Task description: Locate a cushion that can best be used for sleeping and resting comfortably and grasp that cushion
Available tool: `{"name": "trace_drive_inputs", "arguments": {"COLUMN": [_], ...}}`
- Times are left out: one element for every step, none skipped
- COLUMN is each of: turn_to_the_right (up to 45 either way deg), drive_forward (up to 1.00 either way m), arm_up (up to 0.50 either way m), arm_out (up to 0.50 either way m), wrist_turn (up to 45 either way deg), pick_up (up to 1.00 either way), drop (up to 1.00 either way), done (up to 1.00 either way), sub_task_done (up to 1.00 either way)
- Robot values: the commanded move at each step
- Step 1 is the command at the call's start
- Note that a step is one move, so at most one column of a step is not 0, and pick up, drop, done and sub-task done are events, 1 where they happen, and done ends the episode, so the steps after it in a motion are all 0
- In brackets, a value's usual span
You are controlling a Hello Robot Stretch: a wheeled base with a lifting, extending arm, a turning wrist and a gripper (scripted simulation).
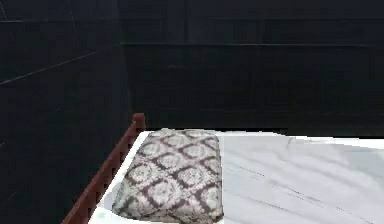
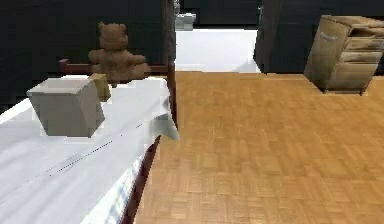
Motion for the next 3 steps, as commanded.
{"name": "trace_drive_inputs", "arguments": {"turn_to_the_right": [-45.0,-45.0,0.0], "drive_forward": [0.00,0.00,0.00], "arm_up": [0.00,0.00,0.50], "arm_out": [0.00,0.00,0.00], "wrist_turn": [0.0,0.0,0.0], "pick_up": [0.00,0.00,0.00], "drop": [0.00,0.00,0.00], "done": [0.00,0.00,0.00], "sub_task_done": [0.00,0.00,0.00]}}
